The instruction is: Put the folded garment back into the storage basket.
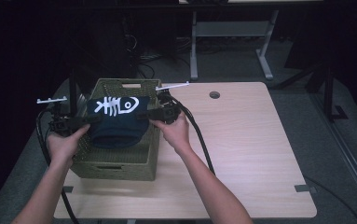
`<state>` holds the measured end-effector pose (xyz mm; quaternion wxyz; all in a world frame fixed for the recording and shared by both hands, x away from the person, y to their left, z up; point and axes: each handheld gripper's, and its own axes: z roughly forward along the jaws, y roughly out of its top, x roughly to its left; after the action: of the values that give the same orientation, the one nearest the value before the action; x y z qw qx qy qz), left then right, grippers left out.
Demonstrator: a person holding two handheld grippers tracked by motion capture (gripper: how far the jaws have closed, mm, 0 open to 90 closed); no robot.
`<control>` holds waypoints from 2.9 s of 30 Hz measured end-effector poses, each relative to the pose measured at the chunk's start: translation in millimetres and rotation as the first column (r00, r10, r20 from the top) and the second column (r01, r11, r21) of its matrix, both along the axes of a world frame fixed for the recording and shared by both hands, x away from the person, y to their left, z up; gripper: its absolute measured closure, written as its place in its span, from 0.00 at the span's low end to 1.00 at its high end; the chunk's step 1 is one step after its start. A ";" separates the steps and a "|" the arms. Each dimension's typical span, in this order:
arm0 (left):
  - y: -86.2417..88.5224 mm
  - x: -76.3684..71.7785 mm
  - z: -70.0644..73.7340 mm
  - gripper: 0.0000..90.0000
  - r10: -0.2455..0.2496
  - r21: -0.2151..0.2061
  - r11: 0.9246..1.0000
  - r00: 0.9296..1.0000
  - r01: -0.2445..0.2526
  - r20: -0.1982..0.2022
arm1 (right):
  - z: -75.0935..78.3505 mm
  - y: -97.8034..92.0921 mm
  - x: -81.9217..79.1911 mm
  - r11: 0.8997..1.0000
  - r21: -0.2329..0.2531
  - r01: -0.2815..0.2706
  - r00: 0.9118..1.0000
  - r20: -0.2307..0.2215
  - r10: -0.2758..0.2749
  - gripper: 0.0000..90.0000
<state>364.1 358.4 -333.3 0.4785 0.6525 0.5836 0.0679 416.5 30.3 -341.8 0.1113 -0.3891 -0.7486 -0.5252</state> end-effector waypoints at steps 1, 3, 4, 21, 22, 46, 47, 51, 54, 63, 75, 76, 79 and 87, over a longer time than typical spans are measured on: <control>0.4 0.5 -0.7 0.76 0.000 0.004 1.000 1.000 0.000 -0.003 | -0.7 1.0 0.4 1.000 -0.002 0.001 1.000 -0.004 -0.001 0.80; 1.2 1.3 -2.3 0.76 0.007 0.001 1.000 1.000 -0.007 -0.004 | -2.4 3.1 0.8 1.000 -0.010 0.005 1.000 -0.003 -0.005 0.80; 1.6 1.6 -2.9 0.76 0.010 0.002 1.000 1.000 -0.010 -0.006 | -3.5 4.0 1.4 1.000 -0.010 0.005 1.000 -0.001 -0.005 0.80; 9.9 7.2 -18.0 0.73 0.023 0.028 0.999 0.998 -0.021 -0.064 | -18.2 19.4 6.3 0.998 -0.067 -0.008 1.000 -0.015 0.007 0.79; 9.4 7.4 -18.6 0.73 0.028 0.025 0.999 0.997 -0.026 -0.065 | -18.7 19.8 6.4 0.998 -0.068 -0.007 1.000 -0.017 0.006 0.79; 4.4 11.1 -24.9 0.69 0.016 0.152 0.988 0.996 -0.003 -0.085 | -25.8 28.0 0.1 0.980 -0.198 0.006 1.000 0.027 -0.001 0.73; 4.1 11.4 -25.3 0.68 0.015 0.155 0.988 0.996 -0.002 -0.085 | -26.0 28.3 -0.1 0.978 -0.207 0.009 0.999 0.037 -0.002 0.72; 5.4 12.1 -25.3 0.61 0.042 0.174 0.984 0.996 -0.028 -0.074 | -24.8 29.8 -1.9 0.970 -0.243 0.022 0.998 0.067 -0.006 0.62; 9.1 12.7 -25.1 0.57 0.066 0.174 0.983 0.995 -0.053 -0.069 | -19.8 30.4 -3.9 0.954 -0.295 0.051 0.993 0.114 -0.018 0.55; 11.8 6.3 -17.4 0.55 0.064 0.131 0.990 0.998 -0.061 -0.019 | -2.9 15.8 -3.4 0.963 -0.266 0.043 0.991 0.137 -0.007 0.52; -11.8 -2.9 -3.6 0.51 -0.006 0.058 0.998 0.998 0.002 0.058 | 8.2 -20.9 -5.8 0.993 -0.117 -0.008 0.995 0.093 0.019 0.52; -14.7 -3.5 -2.4 0.51 -0.010 0.052 0.999 0.998 0.007 0.064 | 8.5 -24.4 -5.8 0.994 -0.111 -0.010 0.996 0.092 0.021 0.52; -23.8 -5.0 0.5 0.50 -0.032 0.047 0.998 0.997 0.029 0.077 | 9.4 -35.0 -6.2 0.996 -0.083 -0.019 0.996 0.087 0.026 0.51; -48.3 -7.6 3.9 0.43 -0.074 0.052 0.996 0.993 0.069 0.095 | 9.2 -65.0 -10.8 0.999 -0.051 -0.003 0.996 0.090 0.007 0.48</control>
<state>356.5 310.1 -329.4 0.4924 0.6804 0.5342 0.0961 405.7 -34.7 -332.6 0.0687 -0.3659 -0.7669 -0.5227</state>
